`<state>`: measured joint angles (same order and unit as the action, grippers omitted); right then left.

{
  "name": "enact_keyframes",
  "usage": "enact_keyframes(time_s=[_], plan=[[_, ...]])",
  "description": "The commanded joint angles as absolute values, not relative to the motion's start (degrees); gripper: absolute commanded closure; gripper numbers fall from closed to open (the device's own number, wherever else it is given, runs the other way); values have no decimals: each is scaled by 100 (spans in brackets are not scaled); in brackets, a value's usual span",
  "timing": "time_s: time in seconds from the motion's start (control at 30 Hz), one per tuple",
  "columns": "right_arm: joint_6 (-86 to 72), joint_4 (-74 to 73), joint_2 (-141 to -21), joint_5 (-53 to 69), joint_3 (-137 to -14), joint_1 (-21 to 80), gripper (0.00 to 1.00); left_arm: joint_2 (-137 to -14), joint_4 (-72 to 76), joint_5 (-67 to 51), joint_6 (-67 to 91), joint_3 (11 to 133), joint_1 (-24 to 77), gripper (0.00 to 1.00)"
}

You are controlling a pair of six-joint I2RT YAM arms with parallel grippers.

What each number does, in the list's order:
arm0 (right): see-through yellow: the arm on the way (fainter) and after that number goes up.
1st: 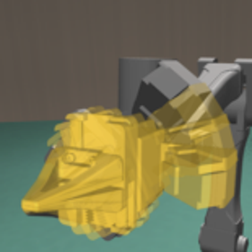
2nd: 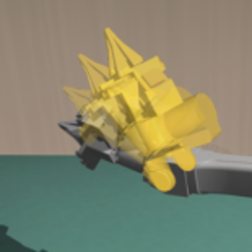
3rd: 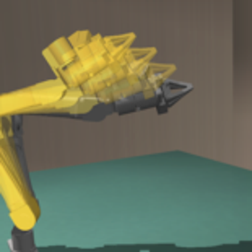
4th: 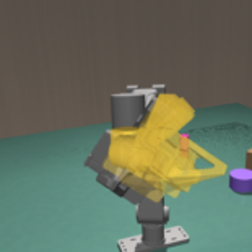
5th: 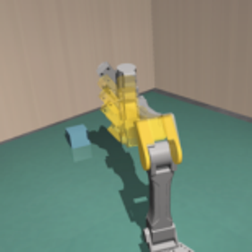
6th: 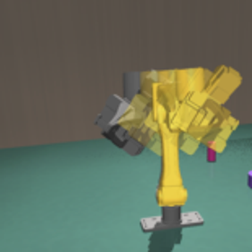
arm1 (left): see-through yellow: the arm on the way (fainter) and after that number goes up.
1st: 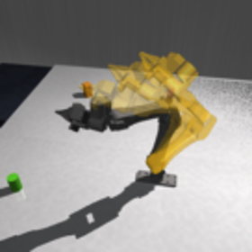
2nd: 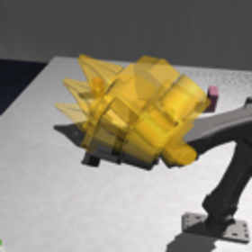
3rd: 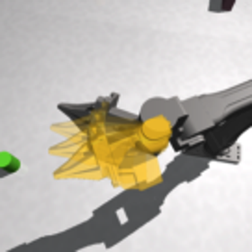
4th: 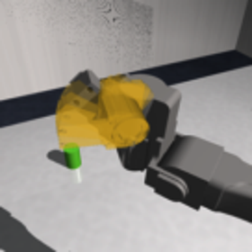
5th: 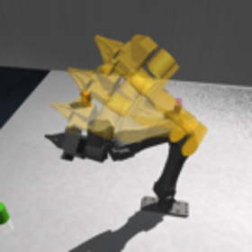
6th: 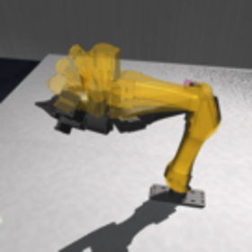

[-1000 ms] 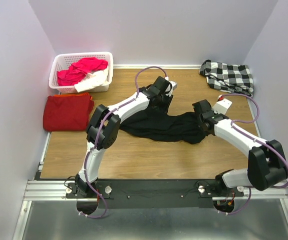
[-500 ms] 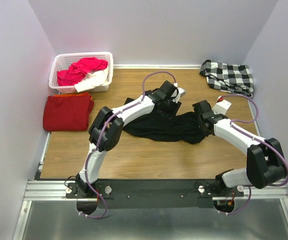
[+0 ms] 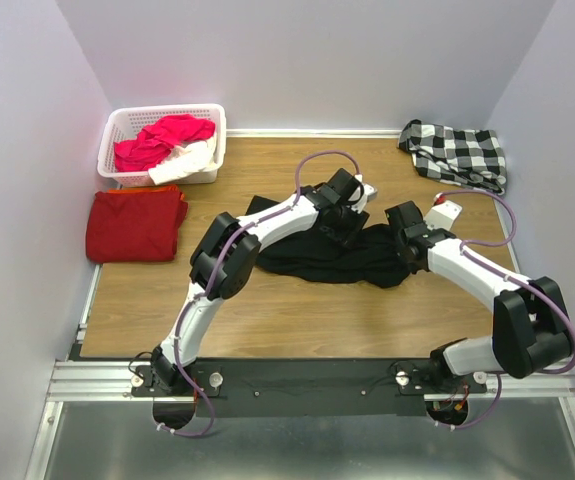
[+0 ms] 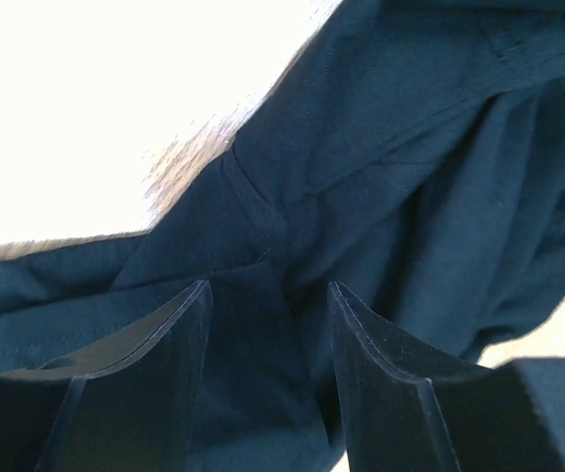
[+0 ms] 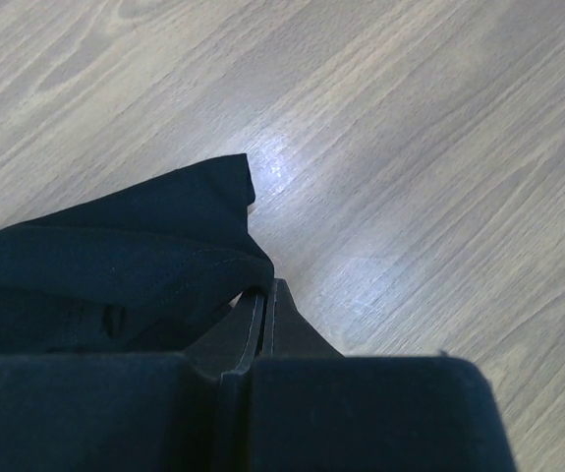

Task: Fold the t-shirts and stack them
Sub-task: Flatten out the tshirt

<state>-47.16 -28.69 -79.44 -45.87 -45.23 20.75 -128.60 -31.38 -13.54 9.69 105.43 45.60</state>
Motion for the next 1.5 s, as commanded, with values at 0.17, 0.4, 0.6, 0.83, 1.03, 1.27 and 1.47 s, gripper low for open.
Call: enact_keyframes(time_s=[0.17, 0.4, 0.6, 0.83, 1.03, 1.27, 1.47], plan=[[-4658, -2997, -7796, -4588, -4456, 2004, 99, -13184, -3111, -985, 1151, 10889, 4588, 54], [-4667, -2997, -7814, -4570, -4456, 1995, 99, -12903, -3287, -414, 1108, 10925, 4544, 90], [-4728, -2997, -7831, -4535, -4500, 1995, 99, -12586, -3506, -159, 1151, 11170, 4351, 100], [-4807, -2997, -7840, -4526, -4526, 1995, 99, -12287, -3726, -158, 1125, 11469, 4140, 100], [-4869, -2997, -7831, -4526, -4518, 1995, 99, -12234, -3735, -316, 1063, 11443, 4096, 78], [-4913, -2997, -7813, -4518, -4491, 1995, 99, -12173, -3665, -422, 1037, 11268, 4069, 78], [-4939, -2997, -7796, -4518, -4465, 1995, 99, -12182, -3647, -431, 1011, 11145, 4034, 100]])
